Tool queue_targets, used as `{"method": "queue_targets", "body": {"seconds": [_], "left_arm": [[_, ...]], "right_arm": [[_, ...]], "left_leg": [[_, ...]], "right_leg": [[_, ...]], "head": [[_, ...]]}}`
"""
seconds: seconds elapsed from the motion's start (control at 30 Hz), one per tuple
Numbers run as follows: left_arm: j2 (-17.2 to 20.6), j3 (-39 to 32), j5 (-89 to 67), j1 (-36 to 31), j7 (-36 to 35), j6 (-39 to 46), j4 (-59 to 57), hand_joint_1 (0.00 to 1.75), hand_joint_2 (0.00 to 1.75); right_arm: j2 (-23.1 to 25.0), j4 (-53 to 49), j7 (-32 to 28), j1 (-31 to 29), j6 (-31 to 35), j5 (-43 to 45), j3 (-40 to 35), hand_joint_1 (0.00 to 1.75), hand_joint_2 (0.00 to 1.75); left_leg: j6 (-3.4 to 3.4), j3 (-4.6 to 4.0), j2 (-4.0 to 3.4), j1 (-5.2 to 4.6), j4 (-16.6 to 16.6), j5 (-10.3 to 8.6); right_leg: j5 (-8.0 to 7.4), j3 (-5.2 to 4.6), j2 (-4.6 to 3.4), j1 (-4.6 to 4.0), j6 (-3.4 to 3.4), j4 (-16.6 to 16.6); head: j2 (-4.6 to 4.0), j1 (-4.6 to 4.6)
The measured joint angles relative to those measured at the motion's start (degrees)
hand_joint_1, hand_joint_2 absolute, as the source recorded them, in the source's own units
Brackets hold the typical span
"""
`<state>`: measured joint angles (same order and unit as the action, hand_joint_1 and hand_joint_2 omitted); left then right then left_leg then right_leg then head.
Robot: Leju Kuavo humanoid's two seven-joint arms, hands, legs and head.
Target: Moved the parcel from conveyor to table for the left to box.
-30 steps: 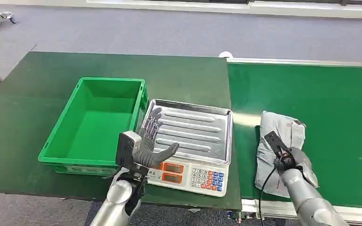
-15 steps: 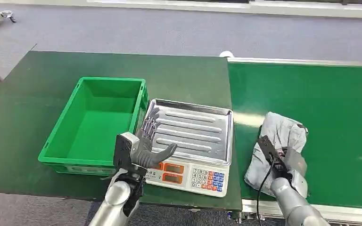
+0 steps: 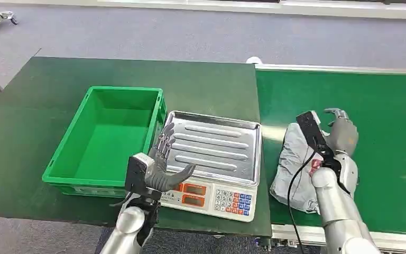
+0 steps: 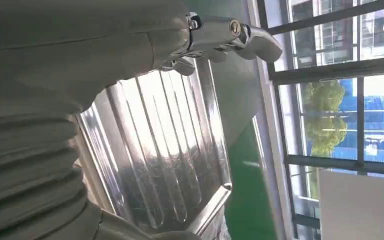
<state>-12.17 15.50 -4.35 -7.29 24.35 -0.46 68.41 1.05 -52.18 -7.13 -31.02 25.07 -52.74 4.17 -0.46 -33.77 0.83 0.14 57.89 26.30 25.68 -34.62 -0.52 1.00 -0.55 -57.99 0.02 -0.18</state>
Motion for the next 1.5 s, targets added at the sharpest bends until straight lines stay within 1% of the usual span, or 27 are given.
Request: {"method": "queue_targets", "body": {"seconds": [0.17,0.2,0.3,0.43,0.6,0.67,0.7,0.77,0.87,1.0,1.2,1.33,1.43,1.5], "left_arm": [[0.0,-0.48,-0.18,0.24,0.17,0.39,0.13,0.0,1.75],[0.0,-0.66,-0.22,0.34,0.2,0.44,0.24,0.0,1.75],[0.02,-1.14,-0.48,0.59,0.22,0.44,0.68,0.0,1.75],[0.02,-1.51,-0.68,0.89,0.28,0.44,1.09,0.0,1.75],[0.02,-1.53,-0.7,1.19,0.33,0.42,1.46,0.0,1.75],[0.02,-1.53,-0.7,1.21,0.31,0.42,1.53,0.0,1.75],[0.02,-1.53,-0.74,1.22,0.22,0.37,1.6,0.0,1.75],[0.02,-1.53,-0.77,1.21,-0.09,0.22,1.62,0.0,1.75],[0.02,-1.53,-0.66,1.23,-0.53,-0.35,1.81,0.0,1.75],[0.09,-1.53,-0.2,1.34,-1.31,-0.87,2.49,0.0,1.75],[0.11,-1.47,0.04,1.34,-2.1,-1.55,3.34,0.0,1.75],[0.07,-1.25,0.04,1.19,-2.19,-1.64,3.39,0.0,1.75],[0.0,-0.92,0.04,1.12,-2.25,-1.64,3.41,0.0,1.75],[0.0,-0.81,0.04,1.07,-2.27,-1.66,3.41,0.0,1.75]], "right_arm": [[0.7,-3.28,-1.88,0.28,-1.53,2.6,-2.82,1.75,1.75],[0.87,-3.71,-2.43,0.59,-1.75,3.13,-3.5,0.0,1.75],[1.4,-4.85,-2.54,1.91,-2.88,3.81,-5.8,0.0,1.75],[1.77,-4.61,2.93,2.37,-3.54,0.48,-8.41,0.0,1.75],[1.79,-3.75,3.39,2.27,-3.3,0.09,-9.64,0.0,1.75],[1.79,-3.36,5.6,2.11,-3.63,-1.23,-9.77,0.0,1.75],[1.79,-2.52,8.18,1.78,-3.95,-2.85,-9.77,0.0,1.75],[1.79,0.87,12.09,0.83,-3.65,-5.46,-9.77,0.0,1.75],[1.68,7.67,14.56,-0.49,-2.05,-6.69,-9.39,0.0,1.75],[1.07,16.49,18.19,-0.65,-1.31,-7.3,-7.49,0.0,1.75],[-0.31,24.65,20.09,-0.64,-3.08,-6.56,-4.11,0.0,1.75],[-0.35,27.9,20.33,-1.17,-5.46,-5.31,-2.09,0.0,1.75],[-0.33,29.32,20.13,-1.63,-5.86,-4.87,-1.0,0.0,1.75],[-0.26,30.19,21.07,-1.99,-7.34,-5.33,-0.74,0.0,1.75]], "left_leg": [[0.0,0.0,0.0,0.0,0.0,0.0],[0.0,0.0,0.0,0.0,0.0,0.0],[0.0,0.0,0.0,0.0,0.0,0.0],[0.0,-0.05,0.0,0.0,0.0,0.0],[0.0,-0.07,0.03,0.0,0.0,0.0],[0.0,-0.08,0.03,0.0,0.0,0.0],[0.0,-0.07,0.03,0.0,0.0,0.0],[0.0,-0.07,0.03,0.0,0.0,0.0],[0.0,-0.06,0.04,0.0,0.0,0.0],[0.0,-0.07,0.07,0.0,0.0,0.0],[0.0,-0.09,0.05,0.0,0.0,0.02],[0.0,-0.07,0.02,0.0,0.0,0.01],[0.0,-0.05,0.04,0.01,0.0,0.01],[0.0,-0.02,0.04,0.01,0.0,0.01]], "right_leg": [[0.0,0.0,0.0,0.0,0.0,0.0],[0.0,0.0,0.0,0.0,0.0,0.0],[0.01,0.0,0.0,-0.01,0.0,0.0],[0.01,-0.05,0.01,-0.01,0.0,0.0],[0.01,-0.04,0.05,0.0,0.0,0.0],[0.01,-0.04,0.05,0.0,0.0,0.0],[0.01,-0.04,0.05,0.0,0.0,0.0],[0.01,-0.05,0.05,0.0,0.0,0.0],[0.01,-0.06,0.05,0.0,0.0,0.0],[0.01,-0.08,0.07,0.0,0.0,0.0],[0.02,-0.13,0.06,0.0,-0.01,0.0],[0.02,-0.12,0.03,0.0,-0.01,0.0],[0.03,-0.08,0.06,-0.01,-0.01,0.0],[0.03,-0.06,0.06,-0.01,-0.01,0.0]], "head": [[0.0,0.0],[0.0,-0.02],[0.0,-0.02],[0.0,-0.02],[0.0,0.0],[0.0,0.0],[0.0,-0.02],[0.0,-0.02],[0.0,-0.02],[0.0,0.0],[0.0,0.0],[0.0,-0.02],[0.0,0.0],[0.0,0.0]]}}
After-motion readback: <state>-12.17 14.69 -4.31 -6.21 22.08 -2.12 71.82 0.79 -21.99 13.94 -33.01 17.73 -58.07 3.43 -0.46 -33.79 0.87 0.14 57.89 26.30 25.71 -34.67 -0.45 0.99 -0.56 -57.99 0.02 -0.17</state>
